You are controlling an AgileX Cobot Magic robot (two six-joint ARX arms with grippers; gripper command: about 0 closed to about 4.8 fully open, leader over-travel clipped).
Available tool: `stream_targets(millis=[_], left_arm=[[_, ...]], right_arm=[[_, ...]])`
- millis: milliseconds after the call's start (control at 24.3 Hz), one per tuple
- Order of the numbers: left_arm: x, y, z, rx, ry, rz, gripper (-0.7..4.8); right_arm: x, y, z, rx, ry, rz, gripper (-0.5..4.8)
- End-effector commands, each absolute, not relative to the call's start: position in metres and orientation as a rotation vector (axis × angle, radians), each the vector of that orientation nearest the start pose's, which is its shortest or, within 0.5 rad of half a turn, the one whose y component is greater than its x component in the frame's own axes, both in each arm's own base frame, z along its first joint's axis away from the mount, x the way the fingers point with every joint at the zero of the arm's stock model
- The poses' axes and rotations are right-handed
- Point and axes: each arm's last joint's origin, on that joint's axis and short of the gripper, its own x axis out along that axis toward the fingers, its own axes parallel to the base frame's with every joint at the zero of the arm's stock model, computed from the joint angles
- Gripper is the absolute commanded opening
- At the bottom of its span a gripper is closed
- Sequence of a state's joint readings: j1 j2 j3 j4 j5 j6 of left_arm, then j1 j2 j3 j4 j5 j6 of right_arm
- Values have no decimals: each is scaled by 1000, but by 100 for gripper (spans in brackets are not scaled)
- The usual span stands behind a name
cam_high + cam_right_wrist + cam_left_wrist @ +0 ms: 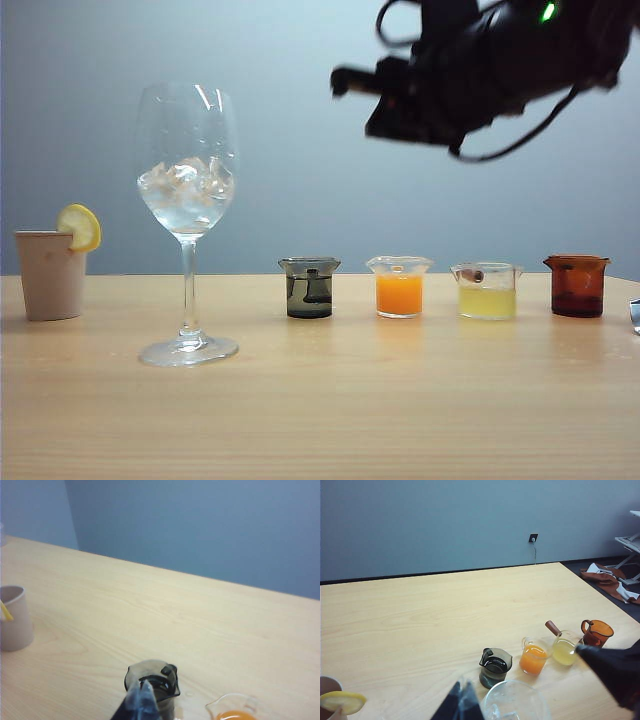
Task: Pick up the first measuring cup from the left, pour the coconut rum inside into the goblet, and finally put the measuring cup back in its original place.
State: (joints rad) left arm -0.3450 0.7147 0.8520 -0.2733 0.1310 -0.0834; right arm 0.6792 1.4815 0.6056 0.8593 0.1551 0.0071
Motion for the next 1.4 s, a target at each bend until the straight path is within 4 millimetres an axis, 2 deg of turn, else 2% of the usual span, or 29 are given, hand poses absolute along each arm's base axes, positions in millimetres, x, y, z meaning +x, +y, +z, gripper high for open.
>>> stream_targets(millis=[41,206,535,576,658,699,740,946,1110,1398], left_arm=[[140,-55,360,-70,136,-484,-5],[139,-55,360,-71,137,-500,-5],[139,-56,360,-75,140,-527,-6],[139,-56,360,-75,140,-527,-6],[139,-56,360,-75,142,-527,-6],[139,-56,360,-76,144,-540,-5],[139,-56,359,-76,146,-545,-5],[139,-56,359,-76,149,-545,-6],[139,-56,359,-75,149,-545,-5],[139,-56,359,-75,149,-545,-6]], right_arm=[[240,189,203,15,-4,529,-5],[250,197,165,36,65,521,-5],[257,203,124,89,131,514,-4],[258,203,121,100,146,514,13],[259,205,117,102,158,514,144],[262,207,114,100,161,515,326],[264,209,113,101,161,514,400],[279,221,107,103,156,517,411],[289,230,103,104,151,516,479],[302,252,109,89,176,507,479]])
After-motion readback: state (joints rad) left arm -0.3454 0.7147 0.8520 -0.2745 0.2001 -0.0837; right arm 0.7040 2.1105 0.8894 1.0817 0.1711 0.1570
